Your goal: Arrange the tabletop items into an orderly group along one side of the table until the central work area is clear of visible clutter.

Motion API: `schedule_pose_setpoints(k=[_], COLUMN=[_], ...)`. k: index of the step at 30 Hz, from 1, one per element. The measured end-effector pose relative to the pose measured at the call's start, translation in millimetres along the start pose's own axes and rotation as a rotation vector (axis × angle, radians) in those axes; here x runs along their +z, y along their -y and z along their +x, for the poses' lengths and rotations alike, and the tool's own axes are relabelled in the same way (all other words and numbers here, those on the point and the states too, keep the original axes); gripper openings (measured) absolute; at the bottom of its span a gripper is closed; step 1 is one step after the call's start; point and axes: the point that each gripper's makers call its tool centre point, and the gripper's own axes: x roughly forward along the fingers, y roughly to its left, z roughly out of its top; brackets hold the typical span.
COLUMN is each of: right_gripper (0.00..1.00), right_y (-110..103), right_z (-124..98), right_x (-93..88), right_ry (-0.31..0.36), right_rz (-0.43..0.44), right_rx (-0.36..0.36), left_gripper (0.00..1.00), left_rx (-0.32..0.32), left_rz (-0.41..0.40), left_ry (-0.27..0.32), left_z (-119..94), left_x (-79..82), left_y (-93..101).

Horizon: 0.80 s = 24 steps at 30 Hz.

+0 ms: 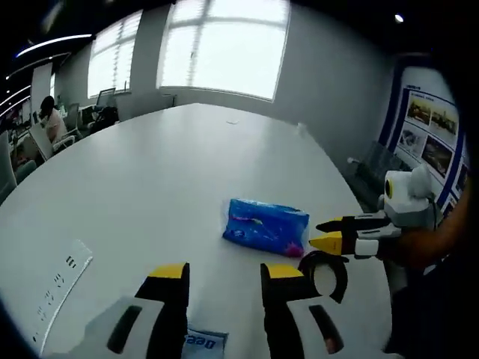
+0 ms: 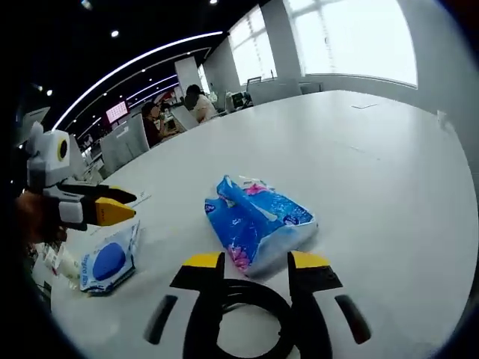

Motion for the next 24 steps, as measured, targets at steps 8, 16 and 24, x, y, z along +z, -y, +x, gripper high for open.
schedule_pose_setpoints(k=[8,16,24], right_gripper=[0.25,0.24,0.21], right_y=[6,3,1], right_z=[2,11,15], right_x=[0.3,-1.0,-1.0], right_ry=[0.001,-0.002,0.001], right_rz=[-0.005,0.031,0.024], right_rx=[-0.029,-0.034,-0.055], left_gripper=[0.33,0.3,0.27], left_rx=[-0.026,-0.05,-0.076], left_rz=[0.023,0.069,0.068], left_ry=[-0.017,-0.039,-0.044], left_z=[18,30,49], left_x=[6.6,9.5,12.0], left_y=[-4.0,-7.1,-6.1])
